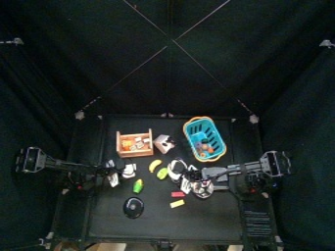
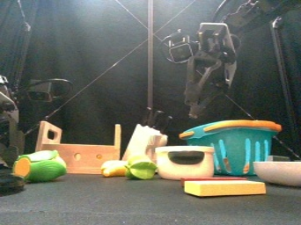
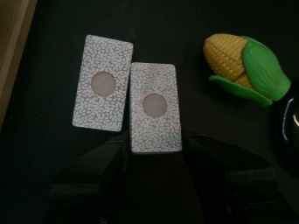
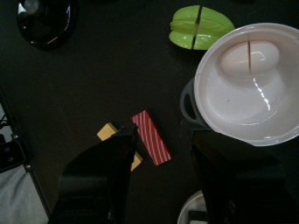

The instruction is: Place egg near salmon and rice near rice

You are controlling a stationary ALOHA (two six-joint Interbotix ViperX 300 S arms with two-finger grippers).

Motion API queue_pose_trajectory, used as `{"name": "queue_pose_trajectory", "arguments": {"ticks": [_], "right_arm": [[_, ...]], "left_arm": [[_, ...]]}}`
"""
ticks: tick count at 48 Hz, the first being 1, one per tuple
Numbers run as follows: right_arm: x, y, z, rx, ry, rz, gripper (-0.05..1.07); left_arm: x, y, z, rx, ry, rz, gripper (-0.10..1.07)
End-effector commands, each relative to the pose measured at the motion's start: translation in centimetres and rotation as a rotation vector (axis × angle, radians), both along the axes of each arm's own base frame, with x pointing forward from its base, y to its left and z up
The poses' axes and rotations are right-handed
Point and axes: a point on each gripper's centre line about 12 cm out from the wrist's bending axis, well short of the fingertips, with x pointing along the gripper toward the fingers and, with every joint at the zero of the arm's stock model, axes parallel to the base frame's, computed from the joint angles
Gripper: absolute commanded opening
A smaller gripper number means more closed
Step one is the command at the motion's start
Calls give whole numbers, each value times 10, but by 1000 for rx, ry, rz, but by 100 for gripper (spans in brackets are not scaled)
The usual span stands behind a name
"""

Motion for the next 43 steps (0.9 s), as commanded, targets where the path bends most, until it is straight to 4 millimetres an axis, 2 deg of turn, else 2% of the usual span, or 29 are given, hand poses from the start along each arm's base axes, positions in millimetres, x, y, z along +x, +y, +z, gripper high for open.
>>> {"name": "queue_pose_trajectory", "arguments": {"ticks": [1,23,43], "right_arm": [[4,0,12,3,-37,-3,81],[3,2,6,7,-7,1,81],[3,1,3,-2,28,4,81]], "left_arm": [[12,1,6,4,-11,1,83],[25,6,4,8,35,23,95],[24,2,30,24,-78,1,95]]}}
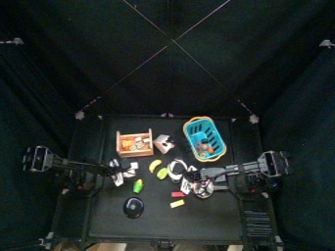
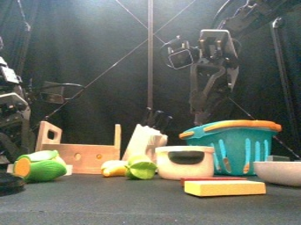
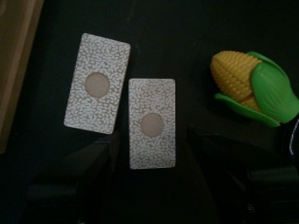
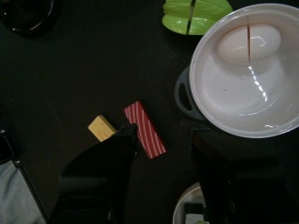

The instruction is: Place egg near salmon and rice near rice

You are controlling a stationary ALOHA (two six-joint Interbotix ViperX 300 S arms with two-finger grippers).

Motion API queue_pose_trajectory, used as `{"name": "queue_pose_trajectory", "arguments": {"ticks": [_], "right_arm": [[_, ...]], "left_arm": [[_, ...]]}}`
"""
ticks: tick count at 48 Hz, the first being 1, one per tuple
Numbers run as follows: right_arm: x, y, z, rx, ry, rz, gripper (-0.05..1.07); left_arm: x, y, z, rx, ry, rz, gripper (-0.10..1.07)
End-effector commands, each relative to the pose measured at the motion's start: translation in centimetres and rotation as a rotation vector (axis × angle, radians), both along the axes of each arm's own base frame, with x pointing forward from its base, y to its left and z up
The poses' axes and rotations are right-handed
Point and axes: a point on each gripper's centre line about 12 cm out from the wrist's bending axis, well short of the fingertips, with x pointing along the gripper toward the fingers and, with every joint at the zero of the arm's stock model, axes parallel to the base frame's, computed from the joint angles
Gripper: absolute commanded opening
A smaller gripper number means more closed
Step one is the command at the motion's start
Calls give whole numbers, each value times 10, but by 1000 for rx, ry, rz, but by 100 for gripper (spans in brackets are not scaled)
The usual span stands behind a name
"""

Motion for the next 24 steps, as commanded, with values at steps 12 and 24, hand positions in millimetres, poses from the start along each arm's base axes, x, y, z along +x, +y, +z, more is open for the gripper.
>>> {"name": "queue_pose_trajectory", "arguments": {"ticks": [12,24], "right_arm": [[10,-1,6,-12,20,8,81],[21,-6,6,-86,39,40,81]], "left_arm": [[-4,-4,26,22,-141,-35,95],[-6,-2,28,47,-161,-50,95]]}}
